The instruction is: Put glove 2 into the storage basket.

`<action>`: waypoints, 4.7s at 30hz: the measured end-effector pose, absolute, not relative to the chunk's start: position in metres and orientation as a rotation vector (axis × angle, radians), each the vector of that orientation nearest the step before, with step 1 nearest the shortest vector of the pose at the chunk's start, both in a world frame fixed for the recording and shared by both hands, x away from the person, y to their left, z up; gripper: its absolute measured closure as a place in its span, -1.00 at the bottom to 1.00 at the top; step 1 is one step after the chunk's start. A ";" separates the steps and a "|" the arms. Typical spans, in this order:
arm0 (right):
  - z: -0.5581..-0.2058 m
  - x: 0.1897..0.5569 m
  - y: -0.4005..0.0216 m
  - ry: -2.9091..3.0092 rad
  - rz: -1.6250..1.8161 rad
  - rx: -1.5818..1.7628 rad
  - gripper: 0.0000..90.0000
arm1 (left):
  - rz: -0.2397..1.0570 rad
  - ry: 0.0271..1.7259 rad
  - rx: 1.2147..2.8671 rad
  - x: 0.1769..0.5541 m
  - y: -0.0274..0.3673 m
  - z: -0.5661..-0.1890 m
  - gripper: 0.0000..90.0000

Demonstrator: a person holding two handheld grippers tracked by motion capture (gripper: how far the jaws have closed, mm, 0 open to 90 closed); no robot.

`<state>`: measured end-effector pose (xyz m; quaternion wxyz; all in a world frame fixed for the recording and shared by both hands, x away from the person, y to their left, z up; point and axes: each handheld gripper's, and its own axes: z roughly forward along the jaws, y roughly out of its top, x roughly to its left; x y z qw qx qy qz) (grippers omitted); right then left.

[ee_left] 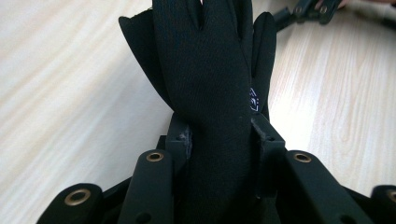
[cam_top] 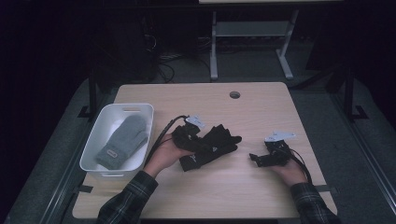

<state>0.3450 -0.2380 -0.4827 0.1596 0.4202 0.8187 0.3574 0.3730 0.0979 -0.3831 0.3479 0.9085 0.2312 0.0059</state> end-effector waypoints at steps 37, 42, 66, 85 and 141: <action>-0.483 0.345 -0.238 2.338 1.021 1.192 -0.74 | 0.301 1.004 2.189 0.367 0.289 -0.306 0.45; -0.483 0.345 -0.238 2.337 1.021 1.193 -0.74 | 0.322 1.081 2.157 0.365 0.317 -0.313 0.45; -0.483 0.345 -0.238 2.336 1.021 1.195 -0.74 | 0.299 1.319 2.150 0.376 0.355 -0.372 0.20; -0.483 0.345 -0.238 2.335 1.020 1.196 -0.74 | 0.441 1.238 2.050 0.366 0.343 -0.339 -0.46; -0.483 0.346 -0.238 2.338 1.015 1.191 -0.74 | 0.163 0.742 2.171 0.345 0.124 -0.399 -0.50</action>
